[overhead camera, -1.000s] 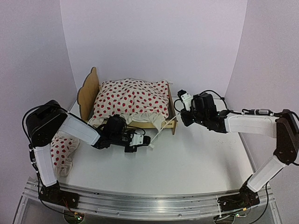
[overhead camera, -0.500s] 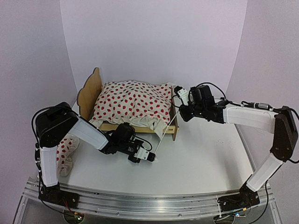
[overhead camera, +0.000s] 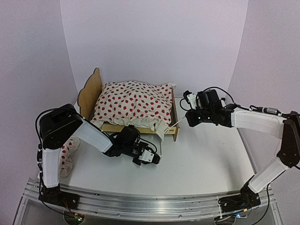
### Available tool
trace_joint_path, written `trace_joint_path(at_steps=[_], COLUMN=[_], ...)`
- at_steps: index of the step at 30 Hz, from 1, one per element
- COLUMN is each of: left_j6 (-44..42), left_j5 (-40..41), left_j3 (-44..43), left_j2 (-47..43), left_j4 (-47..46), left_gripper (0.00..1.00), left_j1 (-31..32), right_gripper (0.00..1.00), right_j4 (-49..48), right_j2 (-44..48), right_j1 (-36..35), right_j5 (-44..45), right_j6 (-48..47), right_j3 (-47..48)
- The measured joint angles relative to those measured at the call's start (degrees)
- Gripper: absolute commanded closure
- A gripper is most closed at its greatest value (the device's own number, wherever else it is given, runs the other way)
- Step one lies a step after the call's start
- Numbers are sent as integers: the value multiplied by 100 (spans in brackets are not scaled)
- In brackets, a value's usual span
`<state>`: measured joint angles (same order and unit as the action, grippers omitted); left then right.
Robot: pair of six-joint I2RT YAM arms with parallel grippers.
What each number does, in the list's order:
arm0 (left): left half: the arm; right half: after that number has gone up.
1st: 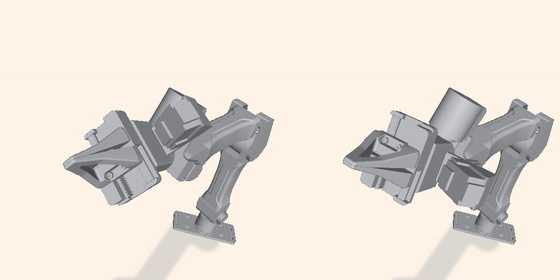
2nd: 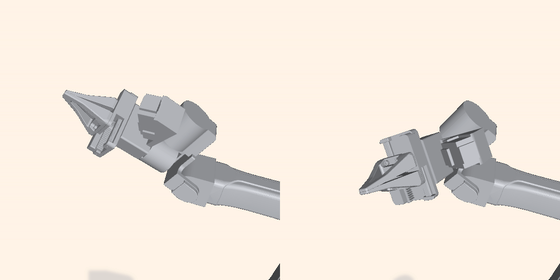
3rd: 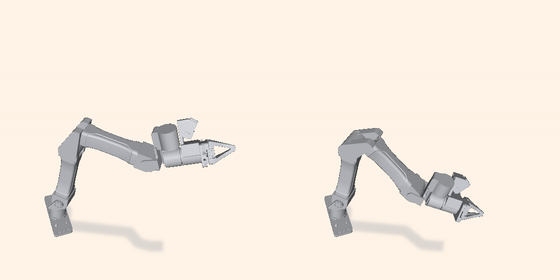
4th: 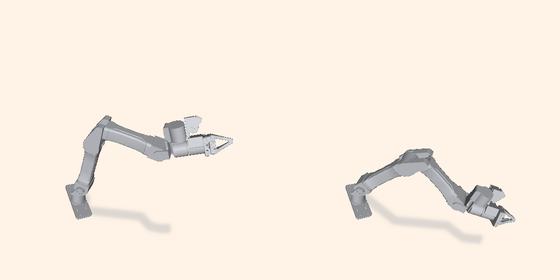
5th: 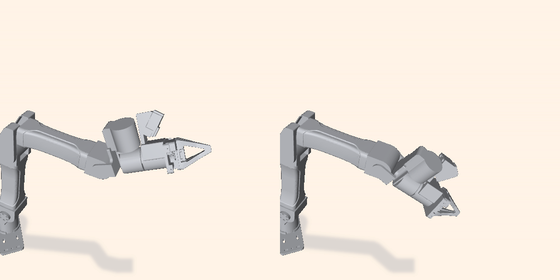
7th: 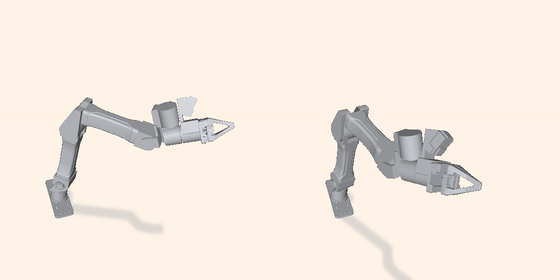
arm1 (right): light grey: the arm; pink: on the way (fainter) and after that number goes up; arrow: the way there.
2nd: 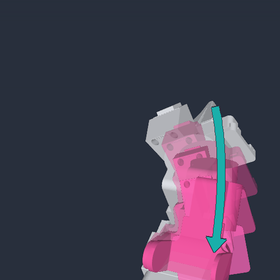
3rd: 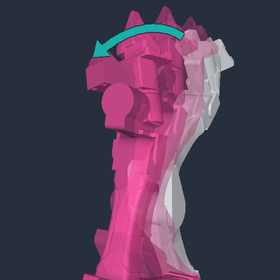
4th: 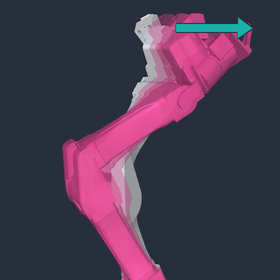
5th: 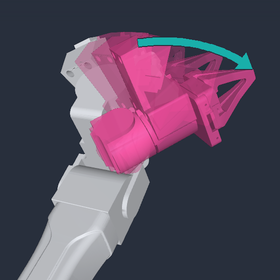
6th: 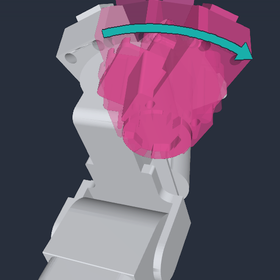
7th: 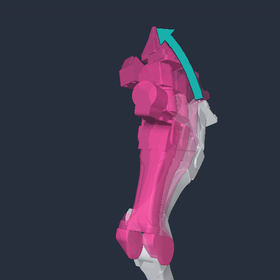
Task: Set up the pet bed
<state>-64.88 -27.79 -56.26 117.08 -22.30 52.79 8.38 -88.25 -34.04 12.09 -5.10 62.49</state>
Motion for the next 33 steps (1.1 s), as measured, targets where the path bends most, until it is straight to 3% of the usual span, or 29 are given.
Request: trace_joint_path(at_steps=[3, 10, 11, 14, 19, 23, 26, 33], left_j6=[83, 77, 84, 293, 986, 1533, 2024, 3287], left_j5=[47, 484, 553, 761, 905, 972, 1095, 1627], left_j3=[-49, 143, 217, 362, 329, 258, 258, 259], left_j2=[-8, -374, -497, -971, -1978, -2807, -3307, -4073], left_j4=[-24, 264, 370, 875, 2018, 2941, 3391, 3644], left_gripper=[53, 52, 52, 52, 45, 33, 26, 23], left_j1=[41, 57, 57, 36, -165, -502, -806, -1961], right_gripper=[100, 100, 94, 60, 29, 26, 27, 39], right_j4=[114, 240, 272, 391, 944, 1322, 1538, 1267], right_j2=[369, 946, 950, 944, 1010, 1356, 1300, -219], right_j1=[28, 32, 32, 31, 32, 32, 40, 41], right_j5=[-406, -1395, -1500, -1691, -1153, -575, -390, -358], right_j6=[506, 2240, 2489, 3133, 3965, 4187, 4046, 3763], right_j3=[-305, -1508, -1696, -2115, -2413, -2304, -1651, 738])
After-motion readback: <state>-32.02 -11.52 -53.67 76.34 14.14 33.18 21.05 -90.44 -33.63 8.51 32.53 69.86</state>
